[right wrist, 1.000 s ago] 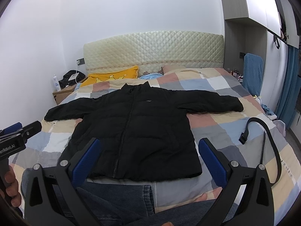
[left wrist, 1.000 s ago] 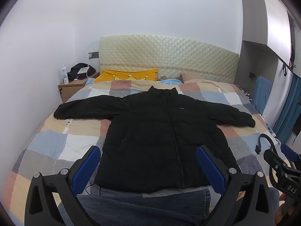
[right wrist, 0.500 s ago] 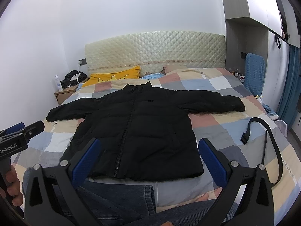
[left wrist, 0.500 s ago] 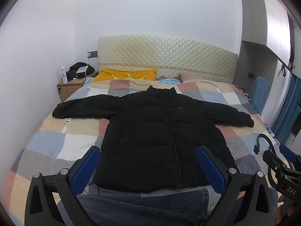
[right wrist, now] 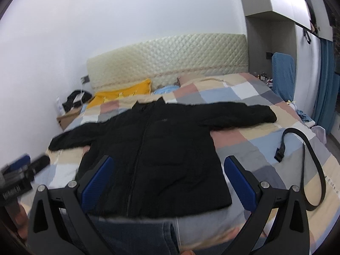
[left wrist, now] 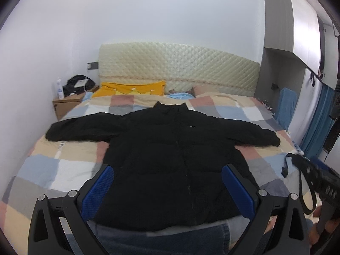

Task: Fold large clothes
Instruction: 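Reach the right gripper to the jacket sleeve cuff and grasp it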

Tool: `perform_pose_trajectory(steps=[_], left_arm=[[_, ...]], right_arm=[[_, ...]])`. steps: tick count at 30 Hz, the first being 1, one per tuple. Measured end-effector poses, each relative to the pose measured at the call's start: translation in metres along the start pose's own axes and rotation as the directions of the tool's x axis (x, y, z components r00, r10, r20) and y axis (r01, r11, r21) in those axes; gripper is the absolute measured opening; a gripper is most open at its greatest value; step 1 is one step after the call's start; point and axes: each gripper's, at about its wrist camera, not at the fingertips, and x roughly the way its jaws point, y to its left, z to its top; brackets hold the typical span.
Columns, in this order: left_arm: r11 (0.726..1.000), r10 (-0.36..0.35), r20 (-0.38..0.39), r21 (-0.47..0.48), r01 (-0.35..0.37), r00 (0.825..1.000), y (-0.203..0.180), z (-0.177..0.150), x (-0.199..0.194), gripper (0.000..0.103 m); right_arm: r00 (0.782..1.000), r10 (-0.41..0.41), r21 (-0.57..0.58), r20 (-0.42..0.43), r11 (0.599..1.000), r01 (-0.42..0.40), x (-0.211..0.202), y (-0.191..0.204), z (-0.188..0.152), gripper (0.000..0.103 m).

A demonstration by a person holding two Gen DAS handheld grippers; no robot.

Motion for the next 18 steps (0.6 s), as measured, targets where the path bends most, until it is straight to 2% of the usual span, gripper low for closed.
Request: perform_pose_trajectory(steps=[5, 10, 14, 16, 18], left_arm=[[0.998, -0.054, -0.036, -0.017, 0.053, 0.998, -0.009, 0.006, 0.038, 0.103], [0.997, -0.065, -0.013, 0.032, 0.066, 0.998, -0.022, 0.021, 0.059, 0.103], [0.990, -0.141, 0.064, 0.014, 0.141, 0.988, -0.019, 0.034, 0.077, 0.103], [0.991, -0.137, 0.056, 0.005, 0.137, 0.989, -0.017, 0.037, 0.098, 0.103], [0.991, -0.134, 0.044, -0.004, 0.134, 0.990, -0.015, 0.038, 0.117, 0.103]], right_arm=[[0.998, -0.056, 0.055, 0.043, 0.997, 0.054, 0.020, -0.022, 0.023, 0.103], [0.991, -0.114, 0.082, 0.074, 0.991, 0.108, 0.037, -0.052, 0.046, 0.103], [0.985, -0.081, 0.089, 0.150, 0.994, 0.068, 0.045, -0.077, 0.061, 0.103], [0.981, -0.070, 0.085, 0.179, 0.995, 0.055, 0.053, -0.091, 0.067, 0.103], [0.977, -0.098, 0.088, 0.188, 0.993, 0.082, 0.066, -0.106, 0.073, 0.103]])
